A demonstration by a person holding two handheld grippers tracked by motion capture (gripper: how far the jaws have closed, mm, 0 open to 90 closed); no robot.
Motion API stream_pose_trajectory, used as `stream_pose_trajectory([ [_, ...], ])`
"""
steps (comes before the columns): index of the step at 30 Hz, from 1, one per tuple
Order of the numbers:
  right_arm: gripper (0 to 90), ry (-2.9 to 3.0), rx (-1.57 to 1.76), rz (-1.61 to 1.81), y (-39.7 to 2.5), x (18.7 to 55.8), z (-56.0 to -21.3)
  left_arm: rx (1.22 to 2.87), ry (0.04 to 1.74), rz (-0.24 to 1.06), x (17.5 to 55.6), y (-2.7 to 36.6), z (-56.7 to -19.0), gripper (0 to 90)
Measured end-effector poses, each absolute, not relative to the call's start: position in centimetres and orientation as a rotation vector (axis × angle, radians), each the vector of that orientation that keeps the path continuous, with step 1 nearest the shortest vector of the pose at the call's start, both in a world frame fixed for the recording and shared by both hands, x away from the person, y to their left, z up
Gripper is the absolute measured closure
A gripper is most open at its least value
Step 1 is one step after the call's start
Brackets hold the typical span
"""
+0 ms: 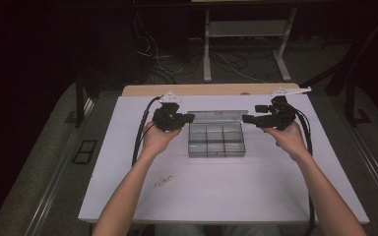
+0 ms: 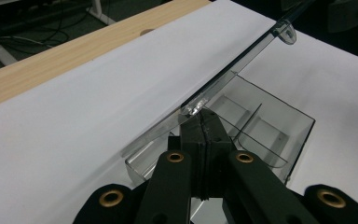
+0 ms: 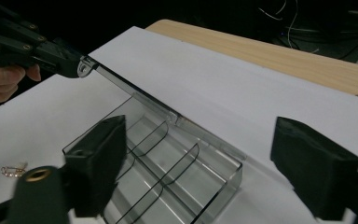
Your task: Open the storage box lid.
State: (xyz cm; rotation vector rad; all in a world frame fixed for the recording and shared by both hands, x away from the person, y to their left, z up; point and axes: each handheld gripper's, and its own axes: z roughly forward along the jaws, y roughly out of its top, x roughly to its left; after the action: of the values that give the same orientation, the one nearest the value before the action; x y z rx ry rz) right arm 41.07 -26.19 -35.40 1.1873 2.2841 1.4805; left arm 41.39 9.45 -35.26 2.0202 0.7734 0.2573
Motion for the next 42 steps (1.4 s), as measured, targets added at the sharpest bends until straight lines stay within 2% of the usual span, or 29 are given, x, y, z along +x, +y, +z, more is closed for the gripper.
stream_pose_trajectory([
  [2,24.4,2.289,1.184,1.488,-26.2,41.5,-35.4,2.015,0.777,0.259,41.6,9.5,-35.3,88.8],
  [3,30.8,2.293,1.174,1.484,-26.1,41.8,-35.4,2.011,0.781,0.26,41.7,9.5,-35.3,87.5],
  [5,36.9,2.295,1.16,1.498,-25.9,42.1,-35.5,2.003,0.782,0.261,42.0,9.5,-35.3,87.0],
  [6,36.9,2.295,1.16,1.498,-25.9,42.1,-35.5,2.003,0.782,0.261,42.0,9.5,-35.3,86.9],
  [14,53.5,2.31,1.151,1.478,-25.3,43.1,-35.6,1.994,0.782,0.265,42.4,9.5,-35.5,86.1],
  [18,57.8,2.306,1.158,1.478,-25.2,43.4,-35.5,1.979,0.802,0.265,42.5,9.7,-35.6,84.9],
  [21,62.2,2.309,1.16,1.48,-25.2,43.8,-35.6,1.98,0.806,0.263,42.6,10.0,-35.6,77.7],
  [29,64.4,2.311,1.153,1.47,-25.1,44.2,-35.9,1.972,0.819,0.215,42.6,10.6,-35.8,62.7],
  [33,65.2,2.303,1.156,1.481,-25.2,44.3,-36.0,1.953,0.83,0.218,42.6,10.8,-35.6,49.6],
  [42,65.7,2.302,1.168,1.517,-25.4,44.6,-36.3,1.912,0.836,0.197,43.8,11.5,-35.3,43.4],
])
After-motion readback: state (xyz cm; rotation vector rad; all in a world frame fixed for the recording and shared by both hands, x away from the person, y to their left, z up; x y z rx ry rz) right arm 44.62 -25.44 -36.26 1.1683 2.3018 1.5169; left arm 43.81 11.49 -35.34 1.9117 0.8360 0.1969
